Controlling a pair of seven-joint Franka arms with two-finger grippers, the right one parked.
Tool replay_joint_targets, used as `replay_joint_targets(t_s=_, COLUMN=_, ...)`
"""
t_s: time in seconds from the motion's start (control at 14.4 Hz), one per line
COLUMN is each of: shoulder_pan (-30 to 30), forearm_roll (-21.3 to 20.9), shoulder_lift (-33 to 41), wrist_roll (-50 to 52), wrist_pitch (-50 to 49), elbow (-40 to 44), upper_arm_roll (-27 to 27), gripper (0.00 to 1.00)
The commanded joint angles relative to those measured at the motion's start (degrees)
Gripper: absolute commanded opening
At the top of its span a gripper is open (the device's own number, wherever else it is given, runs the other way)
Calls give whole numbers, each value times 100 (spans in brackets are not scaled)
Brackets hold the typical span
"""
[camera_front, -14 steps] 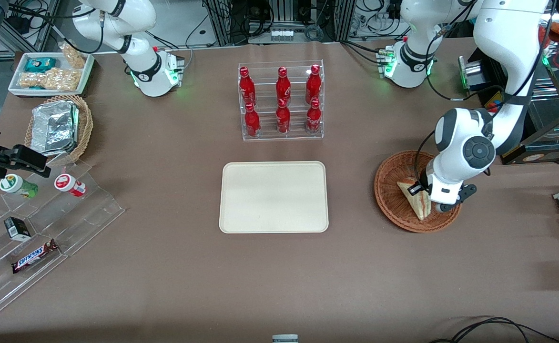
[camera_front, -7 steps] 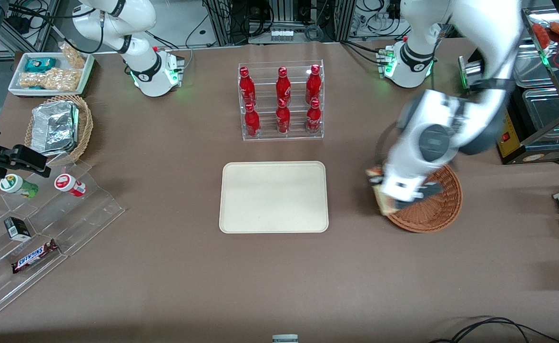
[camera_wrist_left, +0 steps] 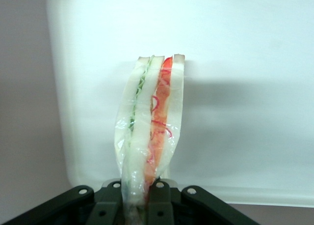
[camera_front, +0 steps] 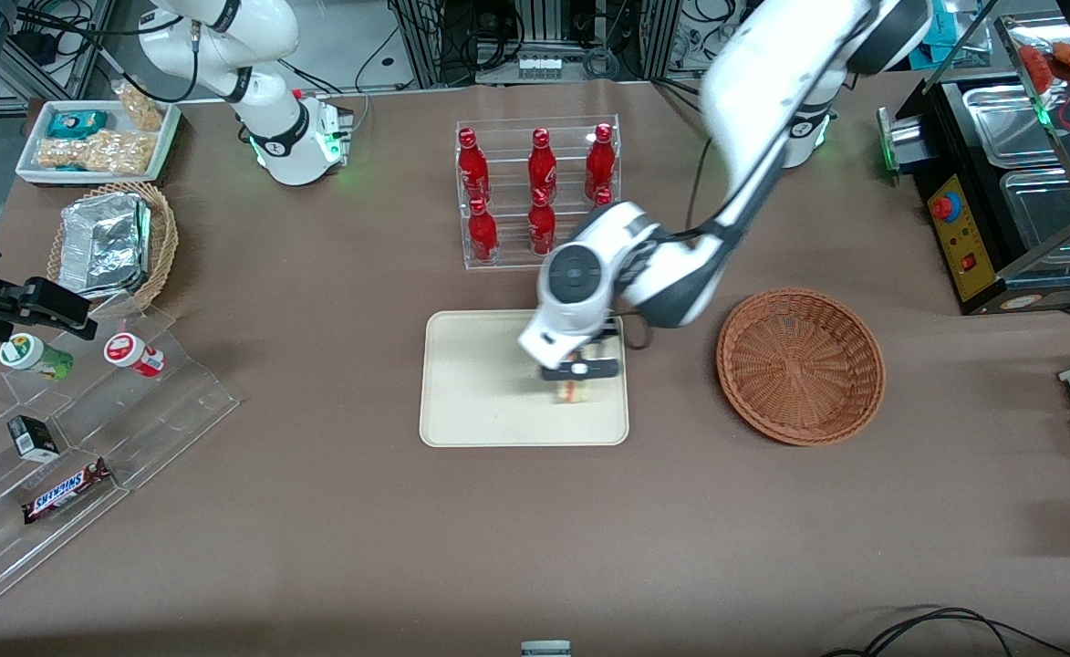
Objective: Place sandwich from basket to tray
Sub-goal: 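Lift the sandwich and carry it over the cream tray, then lower the sandwich onto the tray and open the left gripper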
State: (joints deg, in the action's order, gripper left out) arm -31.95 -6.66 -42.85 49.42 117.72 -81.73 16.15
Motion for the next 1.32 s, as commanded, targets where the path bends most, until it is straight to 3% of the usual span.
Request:
replay_joint_targets(t_s=0.0, shoulder_pan=-415, forearm_roll=-169, shoulder_lift=-731, wrist_roll=461, wrist_pitch=-206, elbow=1227, upper_arm_roll=-76, gripper=5)
replay_joint_targets(t_s=0.14, shoulder_pan=-566, forearm_roll=-187, shoulder_lift=-1058, wrist_roll=577, wrist_pitch=-214, elbow=1579, upper_arm_roll=-112, gripper=7)
replay_joint_targets(t_s=0.28, shoulder_pan=-602, forearm_roll=-282, shoulder_lift=-1094, wrist_roll=594, wrist_pitch=-223, elbow=1590, upper_arm_roll=-129, gripper=26)
replay_joint_targets(t_s=0.42, shoulder_pan=-619, forearm_roll=-791, shoulder_lift=-1050, wrist_roll=917, wrist_pitch=-258, elbow=1616, upper_arm_roll=-155, gripper=73)
replay_joint_targets(t_s=0.56, shoulder_pan=-611, forearm_roll=-837, shoulder_lift=-910, wrist_roll=1279, wrist_pitch=-311, elbow=1634, upper_arm_roll=-286, gripper=100)
replay_joint_targets(t_s=0.77, shoulder_pan=-532, forearm_roll=-732, shoulder_lift=-384, wrist_roll=1438, wrist_pitch=-985, elbow=1747, upper_arm_roll=-384, gripper=100)
replay_joint_targets(t_s=1.11, shoulder_pan=258, forearm_roll=-187, shoulder_lift=627, wrist_roll=1333, wrist_pitch=-2014, elbow=1748, upper_arm_roll=-367, gripper=100)
replay_joint_targets(t_s=1.25, shoulder_pan=784, forearm_roll=-38, shoulder_lift=1040, wrist_roll=739, wrist_pitch=-2410, elbow=1704, upper_arm_roll=-349, gripper=100)
